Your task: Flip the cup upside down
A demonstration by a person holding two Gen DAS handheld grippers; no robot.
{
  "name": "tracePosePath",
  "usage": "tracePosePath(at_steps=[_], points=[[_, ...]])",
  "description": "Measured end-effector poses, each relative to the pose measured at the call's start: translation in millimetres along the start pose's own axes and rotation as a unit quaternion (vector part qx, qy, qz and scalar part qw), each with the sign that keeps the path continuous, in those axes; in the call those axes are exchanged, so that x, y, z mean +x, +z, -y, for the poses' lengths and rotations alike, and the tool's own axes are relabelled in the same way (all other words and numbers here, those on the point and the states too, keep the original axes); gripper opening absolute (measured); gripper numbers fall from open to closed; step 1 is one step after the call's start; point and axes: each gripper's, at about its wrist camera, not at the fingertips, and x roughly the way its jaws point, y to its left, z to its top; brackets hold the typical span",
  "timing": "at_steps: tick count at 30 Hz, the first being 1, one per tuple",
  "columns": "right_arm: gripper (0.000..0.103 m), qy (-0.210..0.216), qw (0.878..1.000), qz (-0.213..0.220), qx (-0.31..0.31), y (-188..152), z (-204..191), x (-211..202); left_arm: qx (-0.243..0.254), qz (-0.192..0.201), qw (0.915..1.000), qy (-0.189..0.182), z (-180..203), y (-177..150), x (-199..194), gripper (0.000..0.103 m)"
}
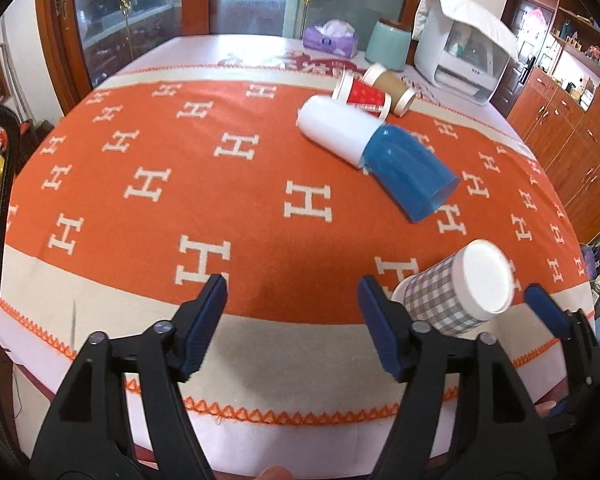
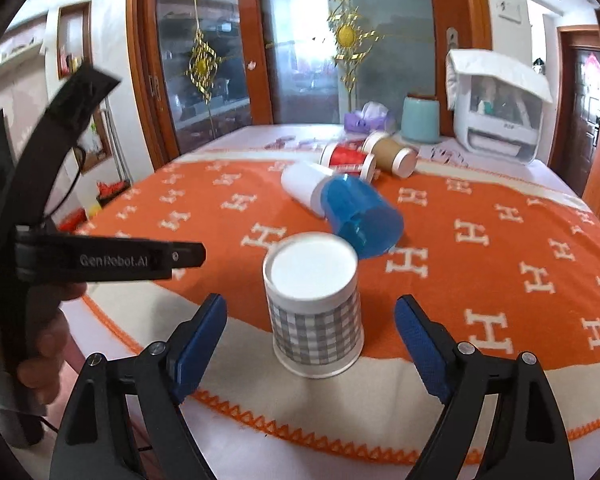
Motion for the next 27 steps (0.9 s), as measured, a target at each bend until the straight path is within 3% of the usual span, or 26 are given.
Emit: tracePosePath(at_steps=[4, 12, 15, 27], points=[[0.087, 0.007, 1.000, 0.016, 0.016, 17.8, 5.6, -28.4, 0.001, 0.020, 0.9998, 0.000, 4.1, 4.8, -21.2, 0.083], [0.087, -0.014, 0.998, 0.026, 0.063, 64.7, 18.1, -79.8, 0.019, 0.046, 0.9987, 0.007, 22.0, 18.5, -58.8, 0.083], [0.087, -0.043, 0.997, 0.025, 0.065, 81.9, 18.9, -94.0, 0.025, 0.058, 0.9980, 0.007, 30.3, 25.0, -72.3, 0.083], [0.088, -0.076, 0.992, 0.004, 0.106, 111.4, 41.9, -103.0, 0.060, 0.097, 0.9933, 0.017, 66.2, 45.0, -111.2, 0.083]])
